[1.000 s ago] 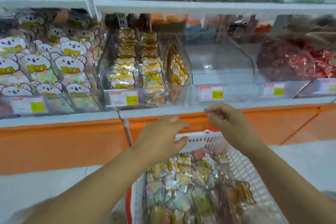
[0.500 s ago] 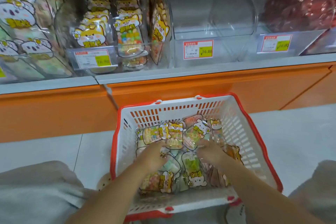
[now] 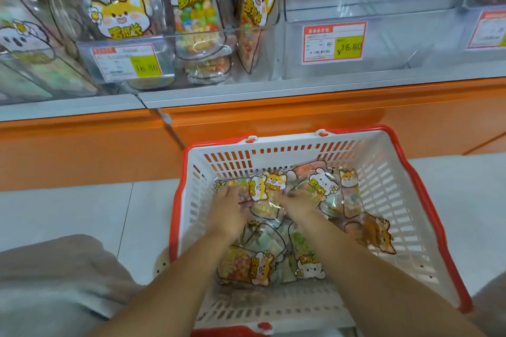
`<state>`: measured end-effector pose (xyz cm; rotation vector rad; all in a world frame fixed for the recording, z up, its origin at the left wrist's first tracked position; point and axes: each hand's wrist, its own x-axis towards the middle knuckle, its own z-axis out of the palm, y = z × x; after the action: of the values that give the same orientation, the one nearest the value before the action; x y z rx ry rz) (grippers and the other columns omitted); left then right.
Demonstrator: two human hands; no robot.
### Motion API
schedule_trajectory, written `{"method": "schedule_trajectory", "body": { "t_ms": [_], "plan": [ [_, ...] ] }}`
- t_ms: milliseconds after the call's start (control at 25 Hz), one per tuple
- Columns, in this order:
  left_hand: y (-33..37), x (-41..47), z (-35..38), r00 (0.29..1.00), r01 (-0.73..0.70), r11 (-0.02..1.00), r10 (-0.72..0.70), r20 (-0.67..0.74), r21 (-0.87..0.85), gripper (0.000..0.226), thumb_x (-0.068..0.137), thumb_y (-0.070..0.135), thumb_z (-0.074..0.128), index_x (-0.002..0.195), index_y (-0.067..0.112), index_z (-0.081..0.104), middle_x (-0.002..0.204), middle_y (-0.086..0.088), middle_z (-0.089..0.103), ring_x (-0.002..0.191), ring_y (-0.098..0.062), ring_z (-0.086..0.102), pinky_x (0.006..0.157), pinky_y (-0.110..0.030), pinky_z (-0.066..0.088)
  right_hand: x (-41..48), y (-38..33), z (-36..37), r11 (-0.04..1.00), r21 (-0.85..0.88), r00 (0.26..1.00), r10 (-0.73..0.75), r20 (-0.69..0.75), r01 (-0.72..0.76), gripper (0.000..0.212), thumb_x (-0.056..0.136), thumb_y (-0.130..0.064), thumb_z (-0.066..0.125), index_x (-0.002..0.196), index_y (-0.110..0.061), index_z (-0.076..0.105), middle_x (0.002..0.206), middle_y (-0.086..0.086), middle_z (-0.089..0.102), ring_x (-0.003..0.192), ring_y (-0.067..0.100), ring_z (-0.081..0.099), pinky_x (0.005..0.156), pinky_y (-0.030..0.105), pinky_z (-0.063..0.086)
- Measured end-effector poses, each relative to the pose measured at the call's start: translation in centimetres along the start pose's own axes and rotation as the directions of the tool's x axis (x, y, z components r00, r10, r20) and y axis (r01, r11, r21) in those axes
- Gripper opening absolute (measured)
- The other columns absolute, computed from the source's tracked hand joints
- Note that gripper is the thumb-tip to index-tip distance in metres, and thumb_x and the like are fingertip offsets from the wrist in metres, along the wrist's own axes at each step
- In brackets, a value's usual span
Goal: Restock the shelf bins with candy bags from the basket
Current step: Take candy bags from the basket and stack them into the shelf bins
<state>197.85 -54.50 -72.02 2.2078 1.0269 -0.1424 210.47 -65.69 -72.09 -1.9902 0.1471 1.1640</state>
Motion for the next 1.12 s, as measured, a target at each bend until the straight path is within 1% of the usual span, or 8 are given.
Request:
{"method": "schedule_trajectory", "body": {
  "t_ms": [200, 280, 480, 560, 800, 920, 1000, 1120],
  "plan": [
    [-0.6, 2.7, 0.9, 0.988, -0.134, 0.965, 0.112, 0.107, 0.225, 0.074, 0.091, 0.026, 0.061, 0.153, 0.031, 0.021, 0.161, 0.002, 0.016, 0.146, -0.025, 0.017, 0.116, -0.043, 0.029, 1.2, 1.3, 1.1, 0.992, 0.105, 0.997, -0.071, 0.034, 0.067, 0.026, 0.084, -0.030, 0.071, 0.082, -0.008, 0.058, 0.078, 0.010, 0.053, 0.067, 0.022, 0.049, 0.064, 0.033, 0.043],
    [-0.4, 3.2, 0.5, 0.979, -0.170, 0.942, 0.129, 0.155, 0.289, 0.073, 0.091, 0.029, 0.060, 0.153, 0.030, 0.021, 0.161, 0.003, 0.017, 0.145, -0.024, 0.018, 0.117, -0.042, 0.027, 1.6, 2.1, 0.8, 0.989, 0.134, 0.993, -0.081, 0.085, 0.070, 0.041, 0.078, -0.039, 0.070, 0.087, -0.001, 0.057, 0.080, 0.015, 0.053, 0.070, 0.024, 0.050, 0.066, 0.036, 0.040],
    [0.2, 3.4, -0.6, 0.966, -0.235, 0.876, 0.162, 0.201, 0.422, 0.094, 0.083, 0.049, 0.069, 0.155, 0.022, 0.015, 0.157, -0.001, 0.024, 0.143, -0.024, 0.023, 0.116, -0.036, 0.024, 0.2, 1.9, -0.9, 0.958, 0.285, 0.978, -0.090, 0.186, 0.034, 0.019, 0.092, -0.021, 0.061, 0.078, -0.012, 0.055, 0.098, 0.022, 0.061, 0.090, 0.032, 0.060, 0.074, 0.042, 0.046],
    [0.0, 3.2, -0.8, 0.964, -0.232, 0.882, 0.152, 0.217, 0.410, 0.095, 0.082, 0.052, 0.069, 0.155, 0.026, 0.013, 0.156, -0.002, 0.023, 0.142, -0.025, 0.019, 0.115, -0.037, 0.023, -0.6, 1.6, -1.5, 0.941, 0.337, 0.966, -0.119, 0.231, 0.035, 0.007, 0.096, -0.014, 0.057, 0.092, -0.012, 0.062, 0.107, 0.018, 0.068, 0.091, 0.029, 0.065, 0.079, 0.041, 0.052],
    [0.3, 2.6, -1.5, 0.962, -0.215, 0.940, 0.158, 0.221, 0.264, 0.109, 0.067, 0.049, 0.082, 0.152, 0.033, 0.016, 0.151, -0.002, 0.032, 0.139, -0.026, 0.024, 0.112, -0.040, 0.025, -1.9, 2.3, -2.4, 0.922, 0.386, 0.934, -0.157, 0.319, 0.023, 0.020, 0.100, -0.006, 0.047, 0.107, -0.017, 0.062, 0.105, 0.005, 0.072, 0.092, 0.020, 0.069, 0.072, 0.035, 0.056],
    [0.6, 2.6, -2.6, 0.972, -0.220, 0.908, 0.175, 0.154, 0.358, 0.075, 0.069, 0.053, 0.079, 0.133, 0.028, 0.049, 0.125, 0.002, 0.043, 0.124, -0.022, 0.030, 0.100, -0.033, 0.028, -2.3, 2.2, -2.8, 0.929, 0.370, 0.952, -0.135, 0.274, 0.026, 0.026, 0.098, -0.010, 0.051, 0.122, 0.000, 0.051, 0.121, 0.012, 0.065, 0.114, 0.025, 0.060, 0.099, 0.048, 0.046],
    [0.2, 2.6, -3.0, 0.977, -0.184, 0.973, 0.166, 0.131, 0.140, 0.048, 0.076, 0.043, 0.078, 0.115, 0.019, 0.061, 0.113, 0.003, 0.053, 0.116, -0.019, 0.043, 0.090, -0.028, 0.034, -2.0, 2.3, -3.4, 0.921, 0.385, 0.961, -0.156, 0.229, 0.057, 0.025, 0.095, -0.014, 0.055, 0.115, 0.001, 0.052, 0.124, 0.012, 0.062, 0.124, 0.030, 0.053, 0.108, 0.054, 0.037],
    [0.2, 2.0, -3.0, 0.990, -0.079, 0.953, 0.108, 0.087, -0.294, 0.017, 0.089, 0.030, 0.068, 0.100, 0.018, 0.064, 0.089, 0.006, 0.064, 0.087, -0.016, 0.062, 0.069, -0.025, 0.041, -2.8, 1.3, -4.9, 0.867, 0.495, 0.974, -0.160, 0.160, 0.061, 0.008, 0.097, -0.012, 0.053, 0.096, -0.008, 0.059, 0.106, 0.006, 0.066, 0.098, 0.023, 0.064, 0.088, 0.043, 0.051]
  ]
}}
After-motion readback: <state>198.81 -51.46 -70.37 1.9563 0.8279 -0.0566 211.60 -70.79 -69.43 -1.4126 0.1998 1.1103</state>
